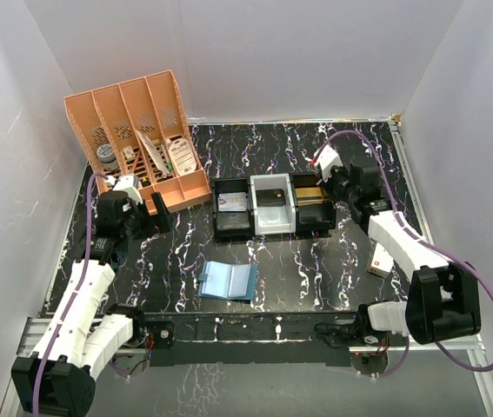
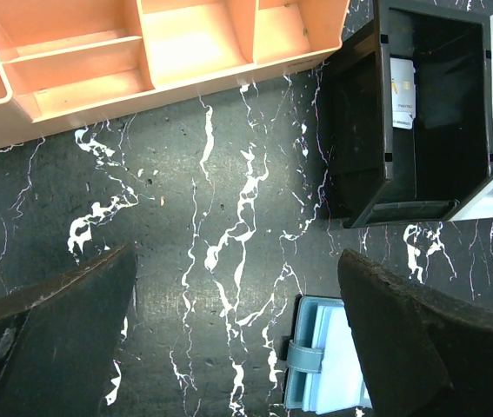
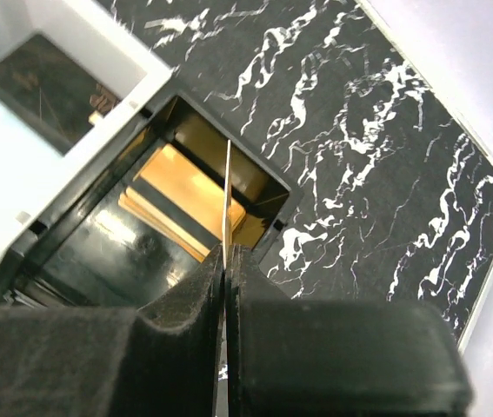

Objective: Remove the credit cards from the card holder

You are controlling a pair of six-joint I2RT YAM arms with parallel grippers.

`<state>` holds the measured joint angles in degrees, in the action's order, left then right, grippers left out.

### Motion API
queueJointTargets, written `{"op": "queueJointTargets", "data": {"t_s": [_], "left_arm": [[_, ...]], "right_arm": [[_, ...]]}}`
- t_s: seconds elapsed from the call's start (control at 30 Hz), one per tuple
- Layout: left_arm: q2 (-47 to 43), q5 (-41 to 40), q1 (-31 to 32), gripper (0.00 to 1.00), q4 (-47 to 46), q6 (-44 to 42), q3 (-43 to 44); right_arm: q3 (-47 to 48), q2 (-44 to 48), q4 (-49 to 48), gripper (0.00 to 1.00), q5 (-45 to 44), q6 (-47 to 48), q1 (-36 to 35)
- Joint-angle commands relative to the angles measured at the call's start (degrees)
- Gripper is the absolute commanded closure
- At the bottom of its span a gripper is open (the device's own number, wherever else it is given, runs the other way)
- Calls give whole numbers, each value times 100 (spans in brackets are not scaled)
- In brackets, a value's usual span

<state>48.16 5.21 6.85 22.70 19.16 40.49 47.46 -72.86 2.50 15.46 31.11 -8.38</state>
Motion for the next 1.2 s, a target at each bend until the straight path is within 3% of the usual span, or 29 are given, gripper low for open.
{"op": "queueJointTargets", "data": {"t_s": [0.0,0.23,0.73,0.87,1.0,1.17], "left_arm": [[-88,56,-17,1,-119,-96,-38],[69,135,-19,1,-122,-86,-22],[269,331,-17,1,-179,-159,-12],[247,353,-17,1,-192,-167,-21],[245,379,-18,1,-218,-184,-40],[363,479,-17,1,-222,-218,-5]], "right_arm": [[-208,-244,-521,100,223,1255,-50],[110,-778,-343,100,769,1596,-57],[597,-1798,-608,100,866,2307,-67],[536,-1979,-949,100,749,2501,-90],[173,-1881,-1894,99,782,2573,-118],[387,-2090,-1371,100,773,2700,-126]]}}
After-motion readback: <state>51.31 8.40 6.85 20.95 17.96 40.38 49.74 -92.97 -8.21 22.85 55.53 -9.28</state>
